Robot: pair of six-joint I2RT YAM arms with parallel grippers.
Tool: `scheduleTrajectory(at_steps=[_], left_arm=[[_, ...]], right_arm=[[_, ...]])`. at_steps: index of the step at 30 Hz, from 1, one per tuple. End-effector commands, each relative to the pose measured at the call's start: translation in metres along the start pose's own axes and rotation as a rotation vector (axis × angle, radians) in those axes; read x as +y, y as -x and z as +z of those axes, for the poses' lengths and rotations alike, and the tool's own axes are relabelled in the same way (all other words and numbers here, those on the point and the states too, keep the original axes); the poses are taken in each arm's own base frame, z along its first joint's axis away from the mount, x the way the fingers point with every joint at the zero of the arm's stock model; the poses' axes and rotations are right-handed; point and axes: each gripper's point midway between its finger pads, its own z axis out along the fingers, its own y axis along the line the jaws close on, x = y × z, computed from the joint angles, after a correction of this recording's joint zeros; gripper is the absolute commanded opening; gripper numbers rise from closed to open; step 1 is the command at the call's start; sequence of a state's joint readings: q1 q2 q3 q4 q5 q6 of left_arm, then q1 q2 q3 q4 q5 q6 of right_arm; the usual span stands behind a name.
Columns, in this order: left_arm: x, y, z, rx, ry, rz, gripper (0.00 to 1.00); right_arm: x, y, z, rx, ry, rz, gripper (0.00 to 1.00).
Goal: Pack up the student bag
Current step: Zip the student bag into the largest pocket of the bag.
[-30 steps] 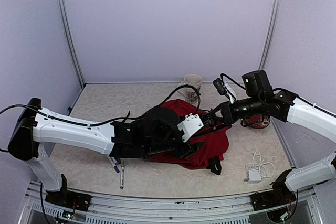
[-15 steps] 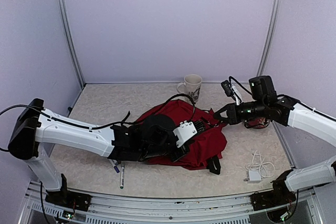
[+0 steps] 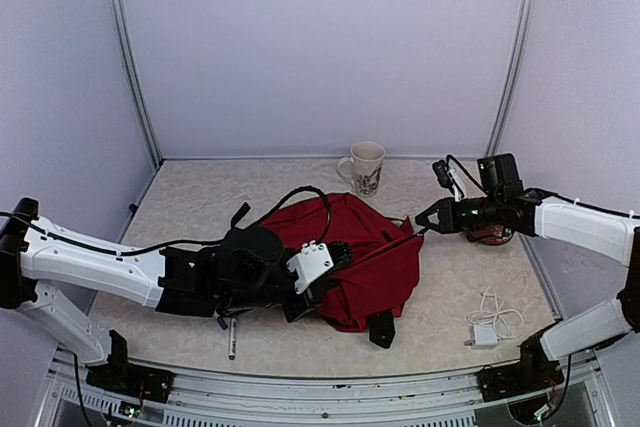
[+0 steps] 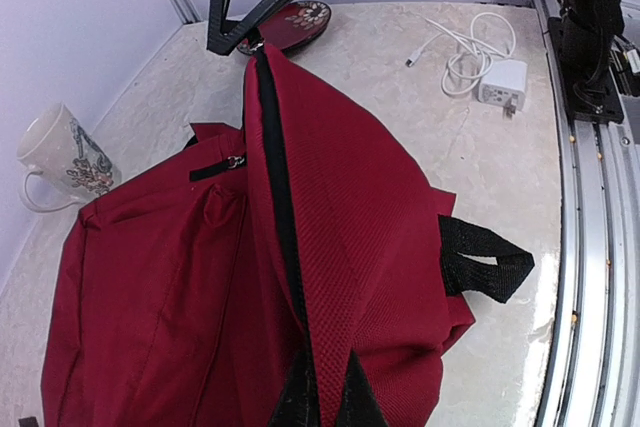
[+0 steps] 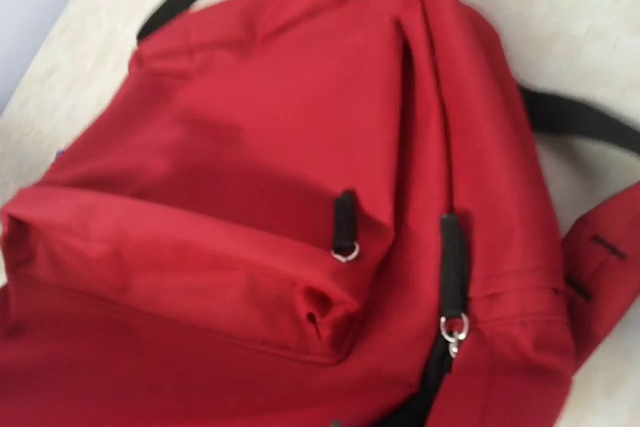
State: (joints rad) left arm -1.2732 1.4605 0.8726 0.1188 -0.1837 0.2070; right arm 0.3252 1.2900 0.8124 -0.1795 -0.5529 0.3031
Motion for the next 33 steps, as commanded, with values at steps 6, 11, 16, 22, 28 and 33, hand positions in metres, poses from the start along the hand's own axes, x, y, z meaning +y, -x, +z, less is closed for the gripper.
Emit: scheduleTrajectory(at_steps=[6,11,16,22,28,33], left_arm=[[-0.014,-0.024,-0.008,0.096,-0.063,-0.039,0.64],[-0.017,0.023,0.026,0.080,-0.072,-0.079,0.89],[-0.031,0.037,0.074,0.103,-0.027,-0.019,0.85],[-0.022,0.020,0.109,0.187,0.022,-0.010,0.45],[-0.016,0.023,0.101,0.169,0.048,0.010,0.00],[-0.039,0.027,0.069,0.101,-0.031,0.067,0.00]], right_arm=[[0.034,0.010,0.024,-0.021,0.056,-0.105,0.00],[0.067,0.002,0.023,-0.032,0.130,-0.078,0.00],[0.081,0.004,0.014,-0.060,0.163,-0.064,0.00],[0.081,0.005,0.012,-0.063,0.152,-0.074,0.00],[0.073,0.005,0.016,-0.069,0.123,-0.102,0.00],[0.039,0.015,0.022,-0.093,0.063,-0.086,0.00]])
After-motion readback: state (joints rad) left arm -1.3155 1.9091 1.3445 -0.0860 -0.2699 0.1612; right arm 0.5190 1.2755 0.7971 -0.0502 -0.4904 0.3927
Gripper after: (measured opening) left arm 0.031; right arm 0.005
